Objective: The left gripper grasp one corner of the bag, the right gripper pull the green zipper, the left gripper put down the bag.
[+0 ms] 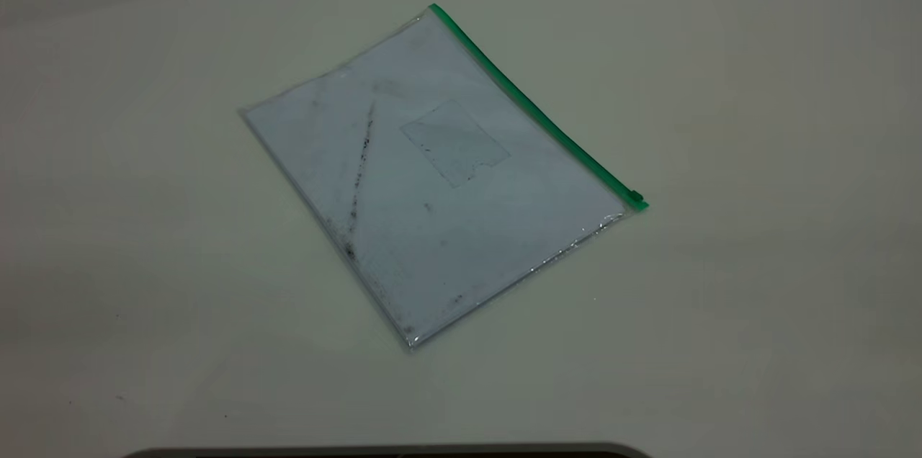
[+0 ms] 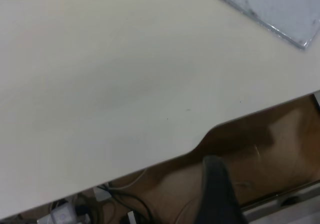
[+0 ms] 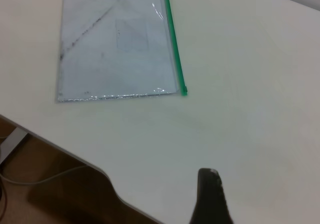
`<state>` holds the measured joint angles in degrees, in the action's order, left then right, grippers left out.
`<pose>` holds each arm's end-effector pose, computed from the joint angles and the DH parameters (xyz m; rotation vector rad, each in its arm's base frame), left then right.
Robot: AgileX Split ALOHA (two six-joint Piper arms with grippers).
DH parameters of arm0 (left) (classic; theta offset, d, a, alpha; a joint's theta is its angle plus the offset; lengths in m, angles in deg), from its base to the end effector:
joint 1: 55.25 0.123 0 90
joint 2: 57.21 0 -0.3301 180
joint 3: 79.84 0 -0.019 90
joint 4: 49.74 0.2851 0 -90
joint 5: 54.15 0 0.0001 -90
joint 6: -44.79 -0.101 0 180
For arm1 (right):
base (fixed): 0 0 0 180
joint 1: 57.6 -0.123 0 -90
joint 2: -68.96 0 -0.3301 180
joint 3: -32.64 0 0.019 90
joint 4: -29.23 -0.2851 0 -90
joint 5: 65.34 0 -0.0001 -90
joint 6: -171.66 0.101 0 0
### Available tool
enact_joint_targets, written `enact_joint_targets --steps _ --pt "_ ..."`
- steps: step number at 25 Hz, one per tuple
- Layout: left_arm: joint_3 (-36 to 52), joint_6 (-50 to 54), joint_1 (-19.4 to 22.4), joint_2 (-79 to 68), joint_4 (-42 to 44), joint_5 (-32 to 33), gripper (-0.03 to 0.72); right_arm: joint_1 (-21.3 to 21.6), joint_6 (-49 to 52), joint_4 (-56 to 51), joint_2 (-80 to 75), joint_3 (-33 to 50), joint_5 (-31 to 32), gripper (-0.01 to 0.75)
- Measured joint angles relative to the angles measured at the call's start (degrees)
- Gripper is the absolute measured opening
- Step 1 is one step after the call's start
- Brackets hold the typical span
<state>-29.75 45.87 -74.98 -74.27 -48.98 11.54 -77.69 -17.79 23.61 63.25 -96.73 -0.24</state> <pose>0.0134 -0.0035 0.2793 0.3768 2.2935 -0.1667 -0.0179 0.0030 0.2773 -0.5502 2.0512 0.2291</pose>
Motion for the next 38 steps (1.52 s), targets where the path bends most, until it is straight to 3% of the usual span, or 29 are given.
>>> enact_joint_targets --steps 16,26,38 --pt "0.4 -0.4 0.4 1.1 0.0 -0.6 0.573 0.0 0.0 0.0 0.0 0.0 0.0 0.578" --pt "0.4 -1.1 17.5 10.5 0.3 -0.6 0.573 0.0 0.0 0.0 0.0 0.0 0.0 0.578" --pt "0.4 -1.1 20.1 11.4 0.2 -0.5 0.573 0.0 0.0 0.0 0.0 0.0 0.0 0.578"
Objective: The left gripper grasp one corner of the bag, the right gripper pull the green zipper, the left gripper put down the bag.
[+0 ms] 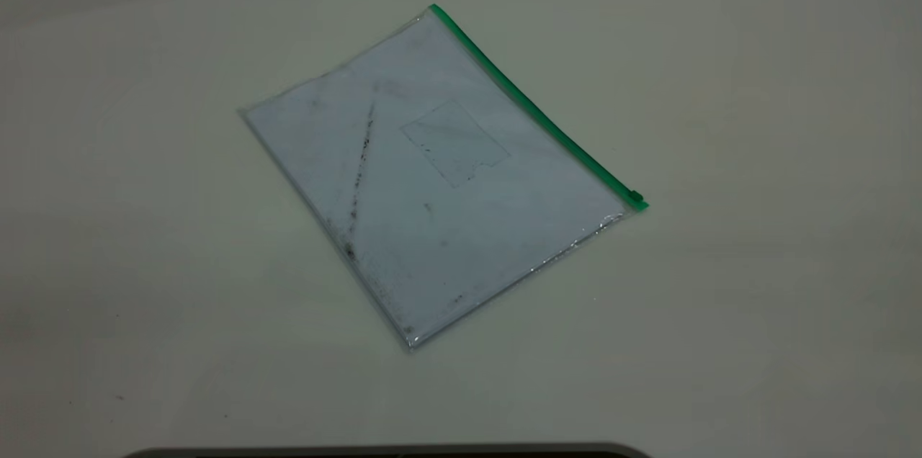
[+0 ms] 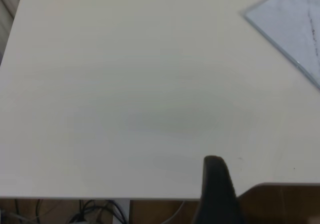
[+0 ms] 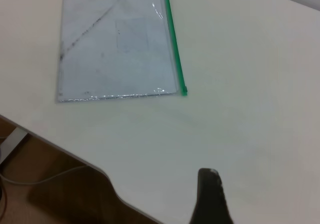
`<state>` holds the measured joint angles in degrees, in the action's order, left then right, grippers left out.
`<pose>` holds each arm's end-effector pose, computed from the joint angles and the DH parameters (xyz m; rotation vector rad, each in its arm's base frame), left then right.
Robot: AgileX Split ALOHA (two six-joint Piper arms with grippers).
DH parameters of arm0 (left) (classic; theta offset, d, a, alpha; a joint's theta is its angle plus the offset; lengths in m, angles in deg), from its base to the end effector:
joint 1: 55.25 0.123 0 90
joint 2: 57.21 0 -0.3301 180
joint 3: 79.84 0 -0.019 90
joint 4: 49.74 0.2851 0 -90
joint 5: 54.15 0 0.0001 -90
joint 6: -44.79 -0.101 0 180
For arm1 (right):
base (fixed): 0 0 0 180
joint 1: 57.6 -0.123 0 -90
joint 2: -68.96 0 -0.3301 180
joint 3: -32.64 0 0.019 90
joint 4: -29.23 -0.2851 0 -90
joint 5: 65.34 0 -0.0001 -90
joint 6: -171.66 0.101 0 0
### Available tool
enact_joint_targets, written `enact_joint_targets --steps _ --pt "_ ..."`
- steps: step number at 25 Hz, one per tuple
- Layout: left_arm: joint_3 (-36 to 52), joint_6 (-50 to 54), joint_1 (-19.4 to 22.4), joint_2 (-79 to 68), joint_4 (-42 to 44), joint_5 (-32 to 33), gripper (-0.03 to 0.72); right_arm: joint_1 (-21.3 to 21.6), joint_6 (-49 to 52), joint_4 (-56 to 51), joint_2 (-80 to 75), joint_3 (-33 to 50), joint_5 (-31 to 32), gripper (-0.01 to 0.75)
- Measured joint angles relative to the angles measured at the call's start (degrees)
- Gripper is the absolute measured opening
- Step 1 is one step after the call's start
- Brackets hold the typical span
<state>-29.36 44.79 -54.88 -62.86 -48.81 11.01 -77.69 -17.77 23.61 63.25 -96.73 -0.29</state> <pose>-0.0161 0.0014 0.2776 -0.0084 2.1169 0.0235 -0.0179 0.0030 0.2774 -0.5496 2.0505 0.2293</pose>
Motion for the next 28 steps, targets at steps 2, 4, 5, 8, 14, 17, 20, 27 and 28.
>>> enact_joint_targets --steps 2,4,5,8,14,17,20,27,28 --pt "0.0 0.0 0.0 0.0 0.0 0.0 0.573 0.0 0.0 0.0 0.0 0.0 0.0 0.578" --pt "0.0 0.0 0.0 0.0 0.0 0.0 0.573 0.0 0.0 0.0 0.0 0.0 0.0 0.578" --pt "0.0 0.0 0.0 0.0 0.0 0.0 0.573 0.0 0.0 0.0 0.0 0.0 0.0 0.578" --pt "0.0 0.0 0.0 0.0 0.0 0.0 0.573 0.1 0.0 0.0 0.0 0.0 0.0 0.578" --pt "0.0 0.0 0.0 0.0 0.0 0.0 0.573 9.7 0.0 -0.1 0.0 0.0 0.0 0.578" --pt "0.0 0.0 0.0 0.0 0.0 0.0 0.573 17.0 0.0 0.5 0.0 0.0 0.0 0.578" --pt "0.0 0.0 0.0 0.0 0.0 0.0 0.573 21.4 0.4 1.1 0.0 0.0 0.0 0.578" --pt "0.0 0.0 0.0 0.0 0.0 0.0 0.573 22.2 3.1 3.5 0.0 0.0 0.0 0.578" --pt "0.0 0.0 0.0 0.0 0.0 0.0 0.573 22.3 3.5 3.8 0.0 0.0 0.0 0.578"
